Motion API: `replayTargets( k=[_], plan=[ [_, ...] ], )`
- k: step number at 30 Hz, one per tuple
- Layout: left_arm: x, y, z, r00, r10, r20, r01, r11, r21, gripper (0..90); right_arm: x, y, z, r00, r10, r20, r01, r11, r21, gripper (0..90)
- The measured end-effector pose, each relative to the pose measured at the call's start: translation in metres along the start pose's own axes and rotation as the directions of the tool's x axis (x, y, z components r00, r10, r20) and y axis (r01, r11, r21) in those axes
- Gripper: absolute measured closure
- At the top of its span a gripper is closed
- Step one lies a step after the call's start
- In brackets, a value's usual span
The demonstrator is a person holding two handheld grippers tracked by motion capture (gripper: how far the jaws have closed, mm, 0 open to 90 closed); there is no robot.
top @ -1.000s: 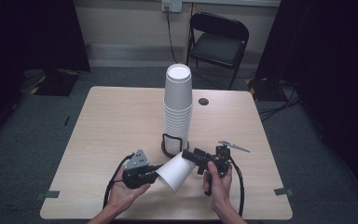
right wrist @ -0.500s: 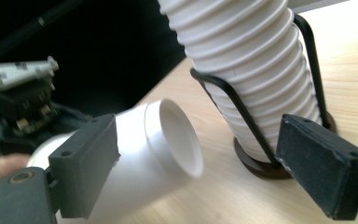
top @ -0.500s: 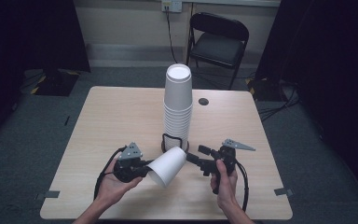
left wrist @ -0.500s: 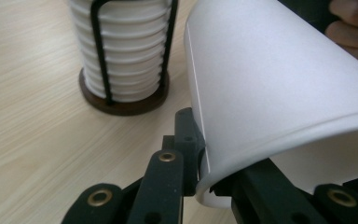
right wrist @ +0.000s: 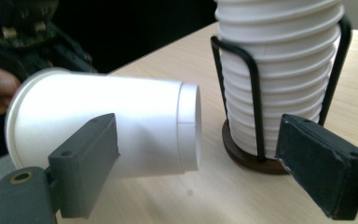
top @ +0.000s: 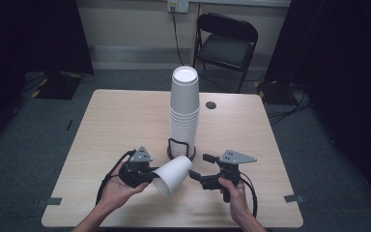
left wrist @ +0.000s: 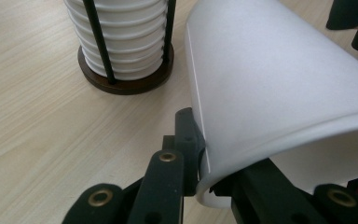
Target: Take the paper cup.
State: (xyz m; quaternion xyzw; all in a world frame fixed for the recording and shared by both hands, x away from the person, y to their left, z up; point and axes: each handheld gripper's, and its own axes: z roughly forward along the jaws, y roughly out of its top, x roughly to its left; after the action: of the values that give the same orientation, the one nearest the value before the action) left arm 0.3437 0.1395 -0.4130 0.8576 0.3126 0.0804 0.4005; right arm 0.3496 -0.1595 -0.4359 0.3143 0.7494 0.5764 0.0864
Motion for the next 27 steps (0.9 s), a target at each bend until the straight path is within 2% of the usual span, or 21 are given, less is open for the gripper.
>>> replayTargets(
  k=[2,3,5,6,8,10,12,13,14,17,19,20,22,23,24,25,26,27],
  plan=[
    [0.000,0.001,0.000,1.0000,0.002,0.003,-0.002,1.0000,0.007,85.0,0.001,-0.001,0.001,0.9999,-0.011,0.003,0.011,1.000,0.011,12.8],
    [0.000,0.003,-0.003,0.9997,0.014,-0.021,-0.014,0.9999,0.010,85.0,0.002,-0.005,0.003,0.9983,-0.058,-0.006,0.059,0.997,0.050,13.1],
    [0.001,0.005,-0.004,0.9996,0.024,-0.014,-0.024,0.9996,0.018,85.0,0.003,-0.007,0.004,0.9970,-0.077,-0.004,0.077,0.995,0.065,13.5],
    [0.002,0.008,-0.005,0.9996,0.028,0.009,-0.029,0.9985,0.046,85.0,0.006,-0.011,0.004,0.9935,-0.113,-0.005,0.113,0.990,0.084,14.8],
    [0.002,0.010,-0.003,0.9993,0.034,0.013,-0.034,0.9967,0.073,85.0,0.009,-0.012,0.005,0.9863,-0.165,0.000,0.164,0.982,0.094,15.7],
    [0.004,0.013,-0.003,0.9994,0.027,0.024,-0.029,0.9946,0.099,85.0,0.012,-0.012,0.006,0.9748,-0.223,0.002,0.222,0.970,0.102,14.8],
    [0.005,0.014,-0.002,0.9994,0.023,0.027,-0.026,0.9944,0.103,85.0,0.012,-0.012,0.007,0.9725,-0.233,0.003,0.231,0.967,0.106,13.1],
    [0.006,0.017,0.000,0.9994,0.022,0.025,-0.026,0.9907,0.134,85.0,0.013,-0.014,0.009,0.9624,-0.271,-0.014,0.271,0.953,0.133,13.4],
    [0.006,0.017,0.000,0.9994,0.022,0.025,-0.026,0.9907,0.134,85.0,0.013,-0.014,0.009,0.9624,-0.271,-0.014,0.271,0.953,0.133,13.4],
    [0.007,0.021,0.004,0.9990,0.036,0.025,-0.040,0.9840,0.174,85.0,0.017,-0.017,0.012,0.9414,-0.337,-0.006,0.333,0.927,0.172,13.4],
    [0.007,0.022,0.005,0.9989,0.038,0.029,-0.043,0.9828,0.180,85.0,0.020,-0.018,0.014,0.9235,-0.384,-0.008,0.378,0.907,0.183,13.4],
    [0.006,0.024,0.005,0.9987,0.049,0.016,-0.051,0.9818,0.183,85.0,0.021,-0.018,0.014,0.9142,-0.405,-0.003,0.398,0.897,0.192,13.3],
    [0.003,0.025,0.007,0.9982,0.053,0.029,-0.058,0.9792,0.194,85.1,0.023,-0.020,0.016,0.8951,-0.446,-0.007,0.438,0.876,0.205,13.3],
    [0.003,0.025,0.007,0.9982,0.053,0.029,-0.058,0.9792,0.194,85.1,0.023,-0.020,0.016,0.8951,-0.446,-0.007,0.438,0.876,0.205,13.3],
    [0.002,0.026,0.009,0.9978,0.056,0.035,-0.062,0.9742,0.217,85.1,0.026,-0.021,0.018,0.8733,-0.487,-0.007,0.477,0.852,0.214,13.3],
    [0.002,0.026,0.009,0.9978,0.056,0.035,-0.062,0.9742,0.217,85.1,0.027,-0.021,0.018,0.8694,-0.494,-0.011,0.485,0.848,0.214,13.3],
    [0.003,0.027,0.011,0.9972,0.063,0.039,-0.070,0.9706,0.230,85.1,0.028,-0.021,0.019,0.8601,-0.510,-0.007,0.499,0.839,0.217,13.4],
    [0.003,0.027,0.011,0.9969,0.060,0.050,-0.071,0.9683,0.240,85.1,0.029,-0.021,0.019,0.8589,-0.512,-0.006,0.501,0.838,0.218,13.6]
  ],
)
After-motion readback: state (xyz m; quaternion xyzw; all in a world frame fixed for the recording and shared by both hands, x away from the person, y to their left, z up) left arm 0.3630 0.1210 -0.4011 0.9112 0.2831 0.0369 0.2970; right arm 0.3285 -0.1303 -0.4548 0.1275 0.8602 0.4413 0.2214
